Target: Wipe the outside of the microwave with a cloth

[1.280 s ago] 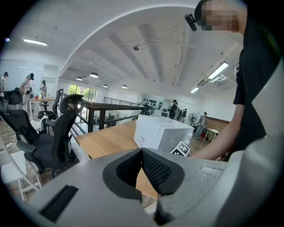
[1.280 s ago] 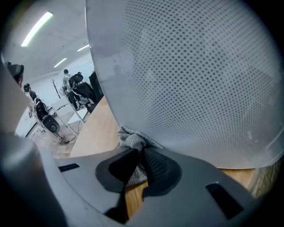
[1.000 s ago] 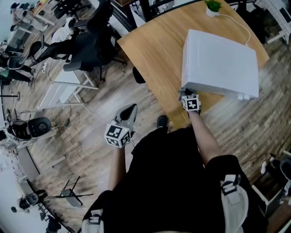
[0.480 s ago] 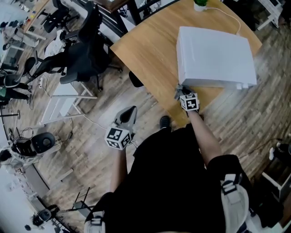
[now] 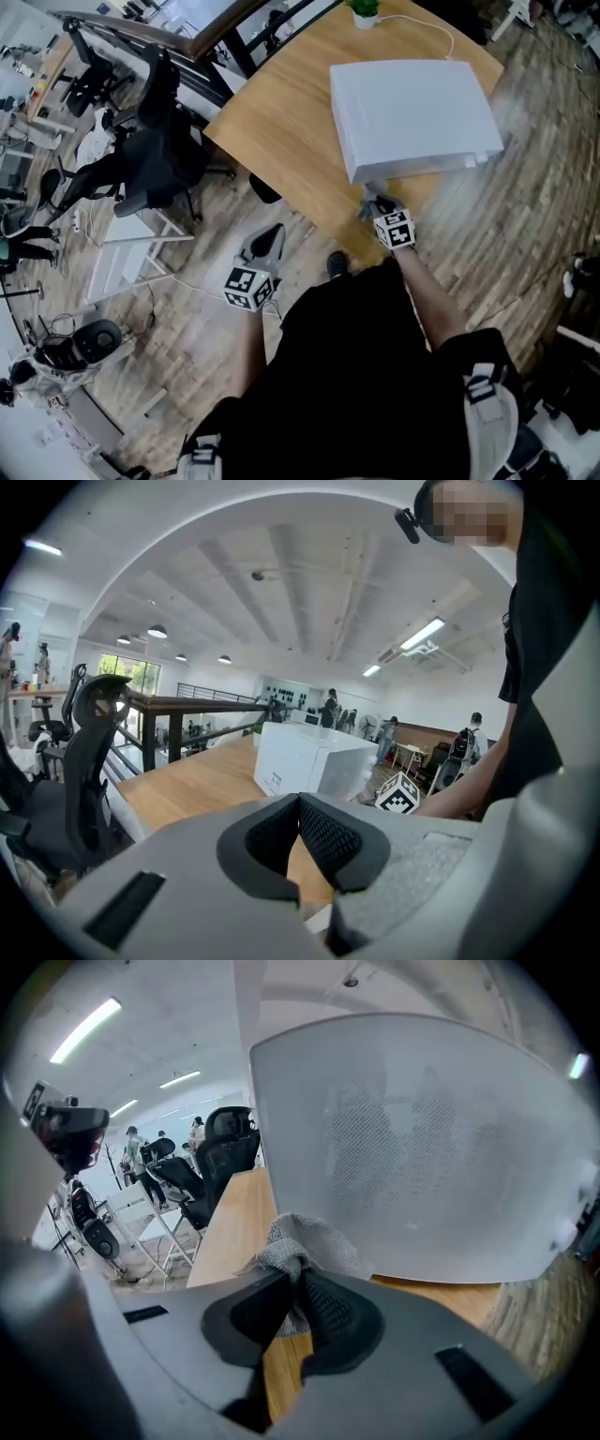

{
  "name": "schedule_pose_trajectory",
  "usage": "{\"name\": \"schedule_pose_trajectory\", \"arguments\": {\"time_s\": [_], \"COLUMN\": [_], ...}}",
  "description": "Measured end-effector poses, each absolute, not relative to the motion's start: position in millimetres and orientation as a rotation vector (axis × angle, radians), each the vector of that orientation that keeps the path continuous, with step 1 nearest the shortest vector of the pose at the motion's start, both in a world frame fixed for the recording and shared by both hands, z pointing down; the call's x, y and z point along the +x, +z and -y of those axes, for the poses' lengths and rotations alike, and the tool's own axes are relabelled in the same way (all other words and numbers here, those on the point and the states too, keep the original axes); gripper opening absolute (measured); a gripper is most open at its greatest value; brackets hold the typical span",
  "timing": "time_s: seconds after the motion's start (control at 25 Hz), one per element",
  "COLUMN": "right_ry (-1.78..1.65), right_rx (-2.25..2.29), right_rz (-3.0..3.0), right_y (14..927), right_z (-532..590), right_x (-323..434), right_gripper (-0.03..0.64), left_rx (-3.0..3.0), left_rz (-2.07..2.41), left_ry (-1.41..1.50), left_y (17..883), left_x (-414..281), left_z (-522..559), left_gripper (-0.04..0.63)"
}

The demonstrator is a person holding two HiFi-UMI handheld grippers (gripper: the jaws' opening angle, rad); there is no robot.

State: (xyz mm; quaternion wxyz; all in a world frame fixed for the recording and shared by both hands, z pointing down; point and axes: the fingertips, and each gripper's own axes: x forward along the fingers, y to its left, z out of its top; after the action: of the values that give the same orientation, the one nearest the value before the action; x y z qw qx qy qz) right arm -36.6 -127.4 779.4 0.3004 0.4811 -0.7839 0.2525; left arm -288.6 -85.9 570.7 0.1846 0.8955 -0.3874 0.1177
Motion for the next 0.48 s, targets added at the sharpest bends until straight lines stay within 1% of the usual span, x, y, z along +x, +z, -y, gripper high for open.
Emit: {"name": "schedule_pose_trajectory", "arguments": {"time_s": [0.16, 0.36, 0.48], "right_ry": [0.611, 0.583, 0.55], "right_rx": [1.32, 1.401, 1.356], "right_rz": [2.108, 2.133, 2.206], "right_y": [759, 728, 716], "right_z": [116, 109, 99], "right_x": [-12, 27, 42], "right_gripper": [0.037, 0.037, 0.037], "left_rx": [2.553, 2.605, 2.622], "left_rz": [1.068, 0.983, 0.966], "left_ry": [0.322, 0.355, 0.367], "left_y": [567, 557, 552], "left_x": [-269, -227, -208], "left_z": [92, 92, 92], "left_gripper": [0.002, 0.002, 0.002]}}
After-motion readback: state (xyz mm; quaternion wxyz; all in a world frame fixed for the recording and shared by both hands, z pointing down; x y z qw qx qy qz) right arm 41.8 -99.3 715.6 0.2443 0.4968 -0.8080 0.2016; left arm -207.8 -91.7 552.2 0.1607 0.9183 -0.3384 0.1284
